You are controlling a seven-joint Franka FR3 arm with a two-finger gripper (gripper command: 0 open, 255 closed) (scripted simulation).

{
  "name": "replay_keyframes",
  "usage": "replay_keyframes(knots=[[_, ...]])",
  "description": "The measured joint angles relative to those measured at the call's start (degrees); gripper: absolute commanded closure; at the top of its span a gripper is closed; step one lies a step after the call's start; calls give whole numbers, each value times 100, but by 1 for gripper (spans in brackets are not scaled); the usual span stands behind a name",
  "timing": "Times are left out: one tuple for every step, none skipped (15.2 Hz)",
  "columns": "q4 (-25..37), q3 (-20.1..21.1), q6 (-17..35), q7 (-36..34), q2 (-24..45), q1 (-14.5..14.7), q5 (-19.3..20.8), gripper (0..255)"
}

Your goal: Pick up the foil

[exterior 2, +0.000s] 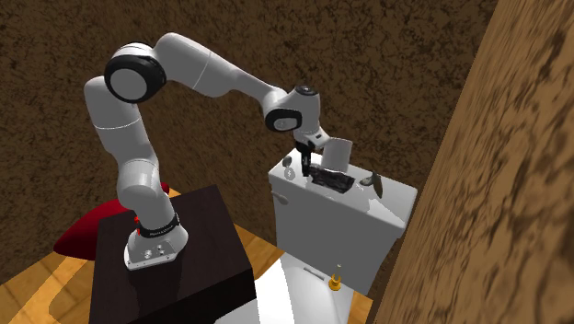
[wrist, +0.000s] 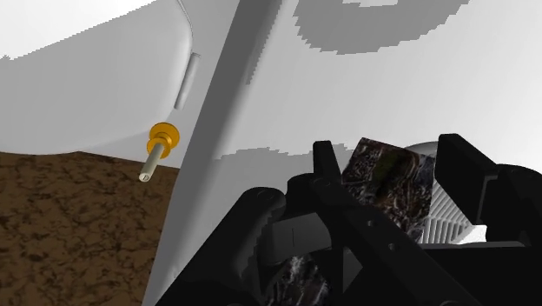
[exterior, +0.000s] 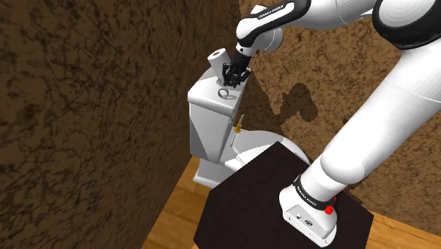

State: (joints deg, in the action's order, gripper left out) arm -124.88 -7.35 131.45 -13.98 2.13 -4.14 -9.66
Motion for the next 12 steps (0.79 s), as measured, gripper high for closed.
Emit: replay_keyframes(knots=[[33, -1, -67, -16, -35, 0, 16, 255], [78, -1, -135, -36, -61, 1, 29, 255], [121, -9, -216, -38, -99, -7, 45, 255], [141, -12, -279, -51, -142, -9, 60, 255], [197, -8, -357, -79, -167, -4, 74, 255], [261, -12, -437, -86, -183, -8, 85, 255], [280, -14, -507, -100, -235, -10, 102, 255], [336, -13, -581, -117, -255, -10, 113, 255], [373, -11, -663, -143, -303, -7, 130, 255], [401, -7, -726, -164, -340, -4, 143, 255], [444, -6, -802, -179, -374, -4, 155, 255], [486, -8, -851, -185, -381, -5, 161, 255]])
